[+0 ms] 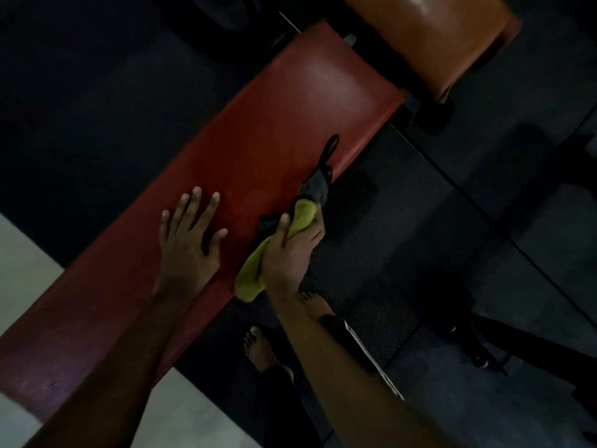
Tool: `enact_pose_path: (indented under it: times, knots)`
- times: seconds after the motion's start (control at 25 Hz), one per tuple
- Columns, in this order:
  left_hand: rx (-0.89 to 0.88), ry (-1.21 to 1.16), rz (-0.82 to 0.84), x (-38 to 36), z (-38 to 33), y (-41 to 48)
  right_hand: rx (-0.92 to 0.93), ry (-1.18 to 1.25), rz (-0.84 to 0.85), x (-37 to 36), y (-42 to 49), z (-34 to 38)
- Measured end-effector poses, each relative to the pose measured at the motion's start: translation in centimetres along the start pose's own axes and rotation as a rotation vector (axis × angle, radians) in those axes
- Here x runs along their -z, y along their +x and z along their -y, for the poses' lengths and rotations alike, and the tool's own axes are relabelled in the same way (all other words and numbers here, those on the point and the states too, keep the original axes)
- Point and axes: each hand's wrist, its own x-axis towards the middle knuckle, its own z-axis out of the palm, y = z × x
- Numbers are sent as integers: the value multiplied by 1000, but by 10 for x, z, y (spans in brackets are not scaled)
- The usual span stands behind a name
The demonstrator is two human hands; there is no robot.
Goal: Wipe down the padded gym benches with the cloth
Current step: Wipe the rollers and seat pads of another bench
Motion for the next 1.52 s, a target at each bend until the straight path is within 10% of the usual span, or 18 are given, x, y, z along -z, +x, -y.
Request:
enact_pose_path:
  times: [0.28, 0.56, 0.8, 1.04, 1.32, 1.52]
  knots:
    - [125, -31, -68, 17, 38, -42, 106, -288, -115, 1, 53, 14]
    - [235, 3, -112, 29, 85, -83, 714, -951, 377, 19, 30, 20]
    - [249, 69, -157, 22, 83, -84, 673, -1035, 275, -55, 52, 75]
    - [288, -12, -211, 28, 85, -74, 1282, -1153, 739, -89, 44, 92]
    - [281, -21, -227, 30, 106, -70, 1057, -1208, 458, -127, 84, 126]
    - [352, -23, -213, 36, 99, -67, 1203, -1206, 616, -147, 35, 119]
